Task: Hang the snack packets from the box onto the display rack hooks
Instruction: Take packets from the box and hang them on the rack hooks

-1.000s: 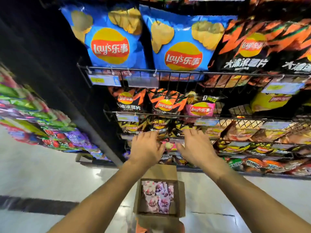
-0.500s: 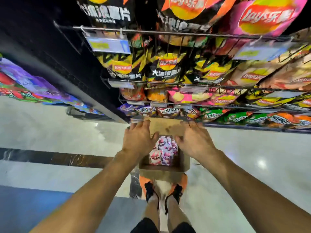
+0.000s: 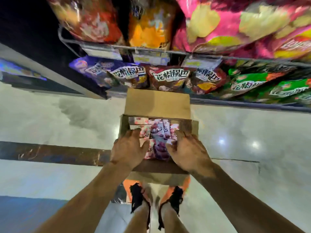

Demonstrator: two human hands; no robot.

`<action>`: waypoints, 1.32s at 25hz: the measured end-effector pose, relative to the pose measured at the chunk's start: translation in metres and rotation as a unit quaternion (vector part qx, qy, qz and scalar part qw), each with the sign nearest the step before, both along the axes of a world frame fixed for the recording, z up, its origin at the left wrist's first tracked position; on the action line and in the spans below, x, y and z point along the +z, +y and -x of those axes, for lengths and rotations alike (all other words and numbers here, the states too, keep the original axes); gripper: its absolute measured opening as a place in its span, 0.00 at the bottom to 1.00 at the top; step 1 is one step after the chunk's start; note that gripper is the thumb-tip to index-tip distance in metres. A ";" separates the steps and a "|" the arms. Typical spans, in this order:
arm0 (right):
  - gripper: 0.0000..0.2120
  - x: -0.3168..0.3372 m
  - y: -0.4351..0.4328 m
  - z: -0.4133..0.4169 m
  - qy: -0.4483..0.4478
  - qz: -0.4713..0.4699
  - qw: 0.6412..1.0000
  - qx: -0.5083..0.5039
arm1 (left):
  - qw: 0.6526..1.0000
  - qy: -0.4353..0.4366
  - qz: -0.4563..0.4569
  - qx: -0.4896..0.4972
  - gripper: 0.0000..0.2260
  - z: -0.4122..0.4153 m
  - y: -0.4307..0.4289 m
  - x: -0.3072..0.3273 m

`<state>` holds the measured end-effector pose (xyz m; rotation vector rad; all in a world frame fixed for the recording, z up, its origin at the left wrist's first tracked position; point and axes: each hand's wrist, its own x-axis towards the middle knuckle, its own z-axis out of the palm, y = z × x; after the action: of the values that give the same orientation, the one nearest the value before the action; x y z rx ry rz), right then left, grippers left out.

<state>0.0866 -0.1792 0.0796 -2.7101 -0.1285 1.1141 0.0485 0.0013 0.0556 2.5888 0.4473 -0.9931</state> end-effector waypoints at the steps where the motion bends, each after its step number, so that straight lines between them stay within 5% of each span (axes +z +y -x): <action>1: 0.26 -0.024 0.000 0.004 0.002 -0.002 1.000 -0.006 | 1.000 0.006 0.000 0.001 0.25 0.004 -0.001 -0.024; 11: 0.33 -0.206 -0.008 0.039 0.037 -0.016 0.994 -0.098 | 0.979 0.058 0.023 0.192 0.31 0.046 0.000 -0.208; 17: 0.36 -0.268 -0.010 0.051 0.122 -0.001 0.957 -0.262 | 0.950 0.139 0.043 0.278 0.35 0.059 -0.005 -0.270; 24: 0.29 -0.295 -0.011 0.057 0.122 -0.101 0.887 -0.434 | 0.913 0.091 0.104 0.384 0.27 0.061 -0.003 -0.297; 33: 0.12 -0.265 -0.013 0.071 0.042 -0.149 0.915 -0.372 | 0.884 -0.020 0.245 0.398 0.15 0.076 -0.003 -0.261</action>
<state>0.0158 -0.1926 -0.1855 -2.1146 0.6399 0.8694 -0.0272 -0.0015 -0.2059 1.7030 0.9913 -0.6332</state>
